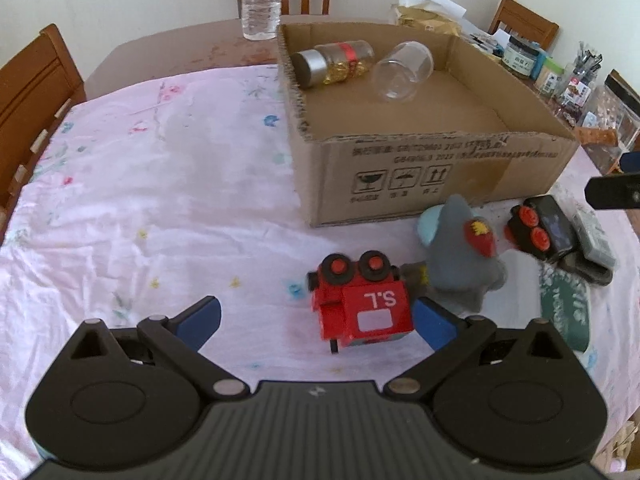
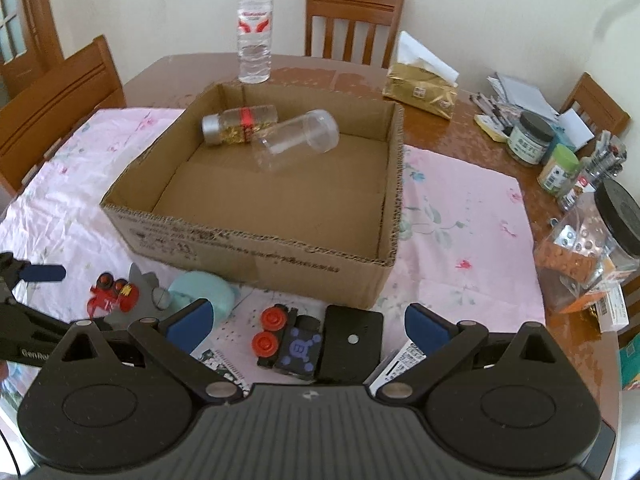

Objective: Organize rigid objects
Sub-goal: 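Move both grippers back toward the red toy train and white swab tub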

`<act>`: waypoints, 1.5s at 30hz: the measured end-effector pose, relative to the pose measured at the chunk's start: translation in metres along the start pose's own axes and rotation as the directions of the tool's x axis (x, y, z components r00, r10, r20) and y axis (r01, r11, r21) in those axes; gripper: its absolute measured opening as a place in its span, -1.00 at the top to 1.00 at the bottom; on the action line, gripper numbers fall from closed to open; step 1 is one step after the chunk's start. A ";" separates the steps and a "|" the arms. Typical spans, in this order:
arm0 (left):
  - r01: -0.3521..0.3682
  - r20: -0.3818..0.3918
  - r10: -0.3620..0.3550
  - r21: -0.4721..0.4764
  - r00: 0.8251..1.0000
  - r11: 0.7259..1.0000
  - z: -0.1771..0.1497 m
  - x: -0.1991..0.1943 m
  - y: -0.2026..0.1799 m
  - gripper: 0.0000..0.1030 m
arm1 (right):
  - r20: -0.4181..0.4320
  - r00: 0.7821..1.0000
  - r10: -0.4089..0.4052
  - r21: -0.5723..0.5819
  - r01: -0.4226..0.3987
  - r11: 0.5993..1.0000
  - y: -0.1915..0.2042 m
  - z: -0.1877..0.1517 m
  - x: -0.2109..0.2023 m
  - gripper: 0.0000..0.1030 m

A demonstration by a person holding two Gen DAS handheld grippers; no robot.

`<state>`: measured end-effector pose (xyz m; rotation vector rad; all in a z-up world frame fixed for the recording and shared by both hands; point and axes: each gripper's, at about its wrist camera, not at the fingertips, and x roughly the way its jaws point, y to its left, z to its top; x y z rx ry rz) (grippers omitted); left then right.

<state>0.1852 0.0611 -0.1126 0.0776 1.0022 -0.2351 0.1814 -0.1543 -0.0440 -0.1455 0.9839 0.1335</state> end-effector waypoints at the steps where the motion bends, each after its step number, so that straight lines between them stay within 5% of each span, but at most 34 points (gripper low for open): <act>1: -0.008 0.001 0.008 0.002 1.000 1.000 -0.002 -0.002 0.003 -0.98 | -0.007 1.000 0.003 -0.009 -0.003 1.000 0.002 -0.001 0.001 -1.00; 6: -0.061 0.007 0.061 0.005 0.998 0.998 -0.006 -0.007 0.020 -0.98 | -0.063 0.998 0.022 -0.053 -0.026 0.998 0.017 -0.010 0.012 -1.00; 14: -0.047 -0.031 0.050 0.093 0.998 0.995 -0.010 0.010 0.015 -0.98 | -0.109 0.993 0.053 -0.048 -0.059 0.997 0.048 -0.014 0.029 -1.00; 21: 0.006 -0.041 -0.002 0.093 0.999 0.996 -0.012 0.017 0.023 -0.99 | -0.122 0.992 -0.027 -0.007 0.026 1.000 0.067 -0.022 0.043 -1.00; 38: 0.041 -0.002 -0.041 0.150 0.999 0.988 -0.014 0.018 0.028 -1.00 | -0.213 0.977 -0.012 0.191 0.054 0.980 0.032 -0.091 0.036 -1.00; 45: 0.042 0.017 -0.045 0.149 0.999 0.988 -0.015 0.018 0.027 -1.00 | -0.198 0.980 -0.020 0.108 0.042 0.993 0.040 -0.097 0.039 -1.00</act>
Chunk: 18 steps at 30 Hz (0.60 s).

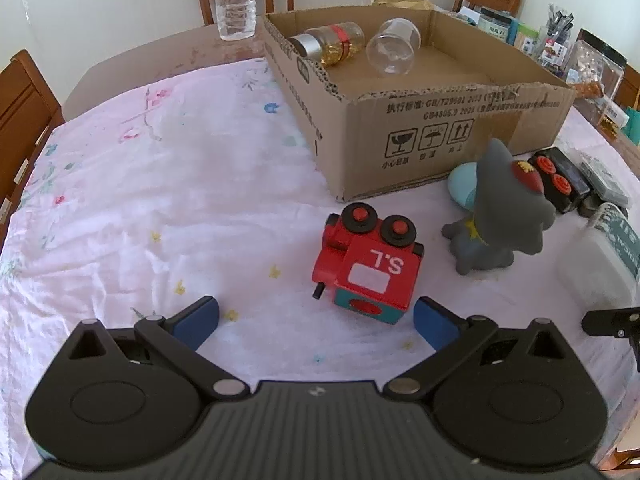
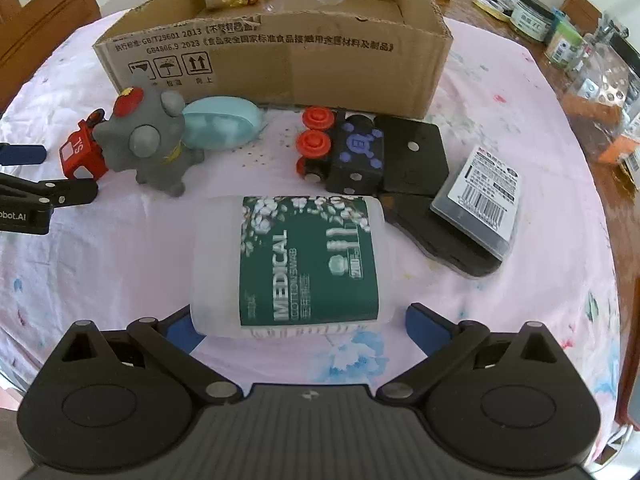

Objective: Organize rigid objects
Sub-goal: 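Move both grippers back toward the red toy train and white swab tub, then grasp the red toy train with the left gripper while the right gripper grasps the white swab tub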

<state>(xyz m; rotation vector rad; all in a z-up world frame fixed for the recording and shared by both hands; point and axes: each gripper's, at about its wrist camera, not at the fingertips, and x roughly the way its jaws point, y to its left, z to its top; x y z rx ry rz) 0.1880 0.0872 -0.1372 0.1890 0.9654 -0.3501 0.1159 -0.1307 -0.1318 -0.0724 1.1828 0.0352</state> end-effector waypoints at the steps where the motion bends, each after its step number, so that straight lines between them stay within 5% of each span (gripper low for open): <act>1: 0.001 0.003 -0.001 0.002 1.000 1.000 0.000 0.000 0.000 -1.00 | 0.002 1.000 0.002 -0.004 -0.002 1.000 0.000 0.000 0.000 -1.00; 12: 0.061 0.008 -0.062 0.097 0.998 0.993 0.011 0.007 -0.011 -0.97 | 0.036 0.999 0.001 -0.003 0.000 1.000 0.000 -0.002 0.000 -1.00; 18: 0.118 0.014 -0.123 0.176 0.992 0.977 0.016 0.006 -0.014 -0.68 | 0.050 0.999 0.001 -0.004 -0.001 1.000 0.000 -0.004 -0.002 -1.00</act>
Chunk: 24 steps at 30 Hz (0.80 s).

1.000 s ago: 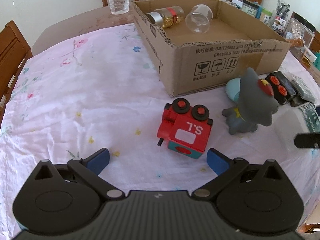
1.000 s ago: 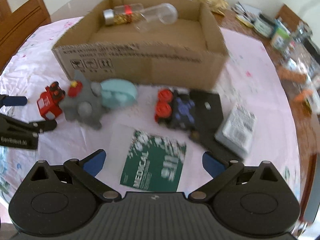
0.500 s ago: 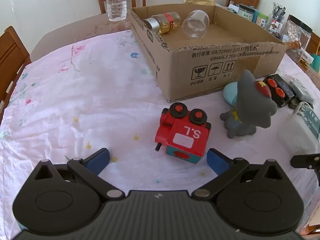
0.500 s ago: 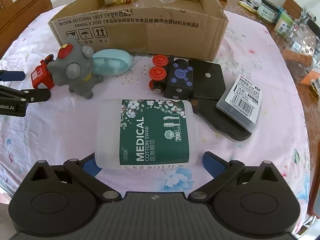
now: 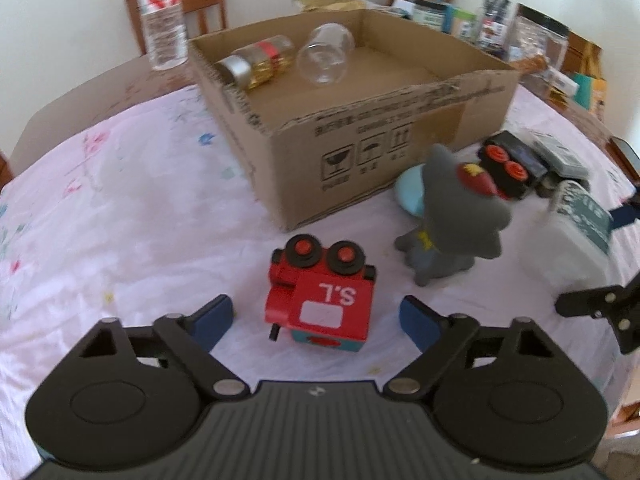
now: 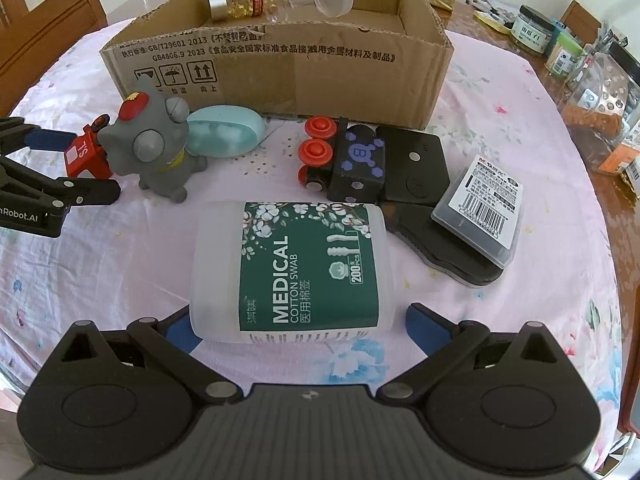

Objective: Organize rigid objects
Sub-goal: 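Grasp the red toy train with the left gripper while the right gripper grasps the white swab tub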

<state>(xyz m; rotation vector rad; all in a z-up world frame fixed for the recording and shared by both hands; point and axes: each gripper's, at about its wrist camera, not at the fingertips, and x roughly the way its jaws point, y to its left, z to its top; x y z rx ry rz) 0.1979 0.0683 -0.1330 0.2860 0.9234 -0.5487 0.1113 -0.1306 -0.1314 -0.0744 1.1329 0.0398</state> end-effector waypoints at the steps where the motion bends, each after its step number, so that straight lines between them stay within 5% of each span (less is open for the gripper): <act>1: 0.006 0.005 -0.006 0.011 1.000 1.000 0.001 0.000 0.000 -0.59 | 0.005 1.000 0.000 0.000 0.000 1.000 0.000 -0.001 0.000 -1.00; 10: 0.047 0.012 -0.048 0.068 0.999 0.997 0.003 -0.005 -0.002 -0.11 | 0.013 1.000 -0.001 0.006 0.001 1.000 0.000 -0.001 -0.001 -1.00; 24: 0.053 0.005 -0.053 0.071 0.999 0.996 0.007 -0.001 0.002 -0.09 | -0.013 1.000 -0.004 -0.018 0.004 1.000 0.008 0.028 -0.010 -1.00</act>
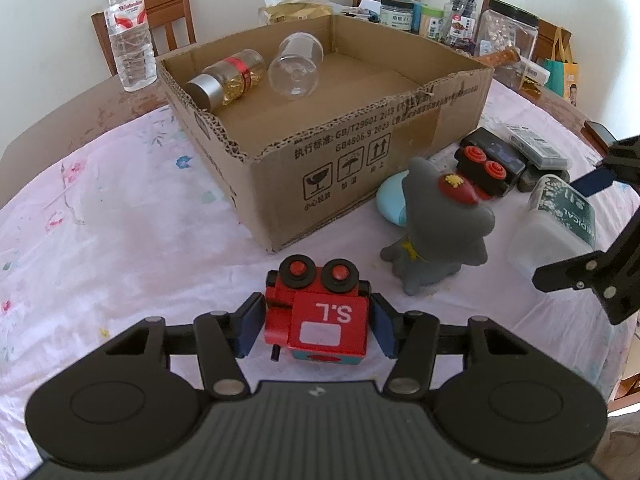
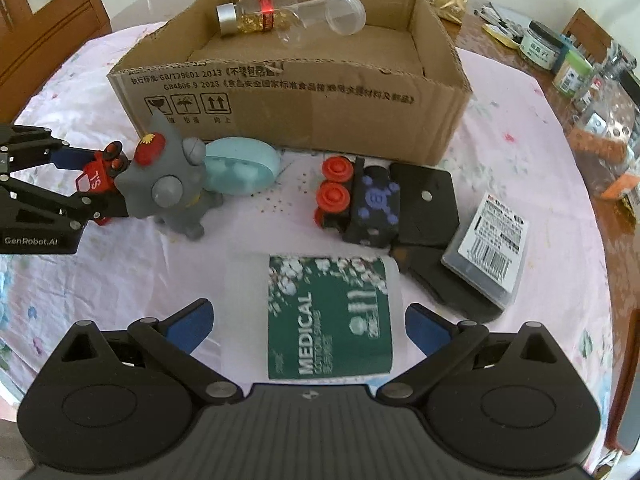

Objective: Organize rigid objects
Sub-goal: 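Grasp the red toy train with the left gripper while the right gripper grasps the white swab tub, then carry the train and swab tub over the box and release both inside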

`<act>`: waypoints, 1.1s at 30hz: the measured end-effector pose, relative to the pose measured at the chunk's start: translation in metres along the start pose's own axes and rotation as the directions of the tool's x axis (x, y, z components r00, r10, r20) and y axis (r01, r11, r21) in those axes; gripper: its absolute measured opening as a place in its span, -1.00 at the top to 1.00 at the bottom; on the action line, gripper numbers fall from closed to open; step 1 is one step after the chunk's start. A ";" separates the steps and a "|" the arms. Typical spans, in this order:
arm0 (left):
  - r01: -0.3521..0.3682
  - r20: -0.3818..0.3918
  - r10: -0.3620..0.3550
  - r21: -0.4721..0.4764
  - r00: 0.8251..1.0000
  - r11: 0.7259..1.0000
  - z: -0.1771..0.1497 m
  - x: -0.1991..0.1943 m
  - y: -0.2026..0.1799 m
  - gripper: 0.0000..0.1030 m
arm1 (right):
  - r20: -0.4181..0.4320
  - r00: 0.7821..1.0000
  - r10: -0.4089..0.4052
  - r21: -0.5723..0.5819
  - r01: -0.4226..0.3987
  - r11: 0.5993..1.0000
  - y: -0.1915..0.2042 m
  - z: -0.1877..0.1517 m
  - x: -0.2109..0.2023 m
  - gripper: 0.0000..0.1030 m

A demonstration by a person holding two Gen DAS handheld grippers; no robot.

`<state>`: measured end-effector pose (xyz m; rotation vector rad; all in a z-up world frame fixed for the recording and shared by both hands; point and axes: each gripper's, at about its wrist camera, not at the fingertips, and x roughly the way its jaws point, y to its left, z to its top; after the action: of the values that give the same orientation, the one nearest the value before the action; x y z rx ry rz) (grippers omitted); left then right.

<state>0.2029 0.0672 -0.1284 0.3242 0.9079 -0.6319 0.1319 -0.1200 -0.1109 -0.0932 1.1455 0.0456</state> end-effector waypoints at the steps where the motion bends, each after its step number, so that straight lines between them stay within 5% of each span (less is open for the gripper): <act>1: 0.004 -0.002 -0.004 -0.002 1.000 1.000 0.000 0.000 0.000 -0.05 | -0.003 1.000 -0.003 -0.003 0.003 1.000 0.000 0.001 0.000 -1.00; 9: -0.005 -0.028 0.004 -0.006 1.000 1.000 0.003 -0.001 0.003 -0.02 | -0.026 1.000 -0.016 -0.014 0.016 1.000 -0.003 0.007 -0.002 -0.70; 25: -0.016 -0.041 0.016 0.000 0.999 1.000 0.013 -0.040 0.007 -0.01 | 0.001 0.999 0.041 -0.129 -0.040 0.991 -0.009 0.018 -0.029 -0.67; 33: -0.009 0.052 0.009 0.003 0.999 1.000 0.049 -0.074 0.004 -0.01 | 0.083 0.994 0.072 -0.205 -0.054 0.977 -0.020 0.041 -0.062 -0.67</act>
<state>0.2025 0.0729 -0.0394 0.3135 0.8547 -0.6307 0.1449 -0.1354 -0.0367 -0.2336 1.0510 0.2209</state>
